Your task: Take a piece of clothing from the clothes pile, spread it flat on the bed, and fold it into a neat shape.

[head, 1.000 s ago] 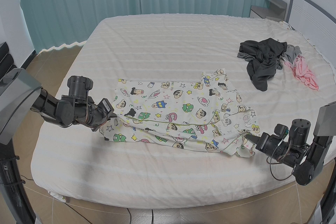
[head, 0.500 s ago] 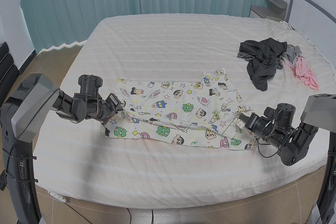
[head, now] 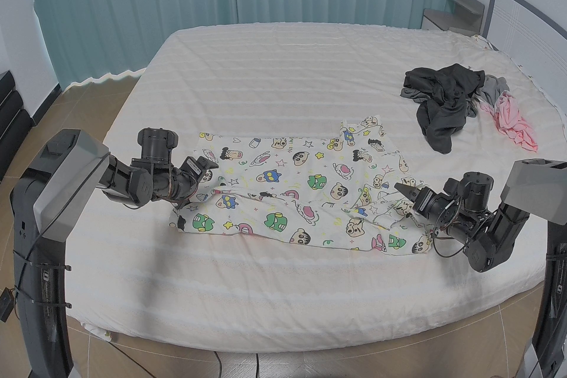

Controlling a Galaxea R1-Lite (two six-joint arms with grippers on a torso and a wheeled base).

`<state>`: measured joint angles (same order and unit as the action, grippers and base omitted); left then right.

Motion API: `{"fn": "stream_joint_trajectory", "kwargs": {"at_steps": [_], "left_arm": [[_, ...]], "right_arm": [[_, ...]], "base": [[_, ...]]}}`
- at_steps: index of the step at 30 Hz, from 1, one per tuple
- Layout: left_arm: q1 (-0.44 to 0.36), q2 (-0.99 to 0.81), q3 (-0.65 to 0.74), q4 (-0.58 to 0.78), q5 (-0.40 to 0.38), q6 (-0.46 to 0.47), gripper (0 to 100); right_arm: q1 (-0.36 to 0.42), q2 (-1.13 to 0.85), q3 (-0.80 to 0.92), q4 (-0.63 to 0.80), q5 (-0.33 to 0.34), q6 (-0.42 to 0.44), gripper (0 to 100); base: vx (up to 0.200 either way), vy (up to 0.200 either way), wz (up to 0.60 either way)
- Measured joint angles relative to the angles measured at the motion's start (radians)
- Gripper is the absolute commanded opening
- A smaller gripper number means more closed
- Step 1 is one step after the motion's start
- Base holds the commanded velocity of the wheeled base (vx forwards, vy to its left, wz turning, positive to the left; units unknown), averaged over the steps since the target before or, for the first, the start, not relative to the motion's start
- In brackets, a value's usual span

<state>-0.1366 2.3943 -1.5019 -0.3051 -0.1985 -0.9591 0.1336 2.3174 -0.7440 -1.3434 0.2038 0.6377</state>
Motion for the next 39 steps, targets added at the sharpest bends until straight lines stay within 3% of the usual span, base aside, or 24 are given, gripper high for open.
{"fn": "stream_joint_trajectory", "kwargs": {"at_steps": [9,17,22,26,34,39], "left_arm": [[0.013,-0.019,0.002,-0.029,0.031,-0.003,100],[0.021,-0.058,0.009,-0.031,0.028,-0.001,100],[0.022,-0.093,0.082,-0.026,-0.046,0.037,100],[0.029,-0.115,0.139,-0.013,-0.078,0.173,100],[0.081,-0.134,0.220,0.016,-0.105,0.602,100],[0.107,-0.133,0.232,0.021,-0.173,0.716,100]], "right_arm": [[-0.022,-0.026,0.053,-0.013,-0.071,0.013,100],[-0.020,-0.104,0.134,-0.046,-0.096,0.134,100],[0.015,-0.157,0.231,-0.047,-0.103,0.182,100],[0.047,-0.191,0.291,-0.049,-0.117,0.237,100],[0.082,-0.220,0.387,-0.103,-0.122,0.313,100],[0.114,-0.216,0.476,-0.206,-0.110,0.330,100]], "base": [[0.000,0.000,0.00],[0.000,0.000,0.00],[0.000,0.000,0.00],[0.000,0.000,0.00],[0.000,0.000,0.00],[0.000,0.000,0.00]]}}
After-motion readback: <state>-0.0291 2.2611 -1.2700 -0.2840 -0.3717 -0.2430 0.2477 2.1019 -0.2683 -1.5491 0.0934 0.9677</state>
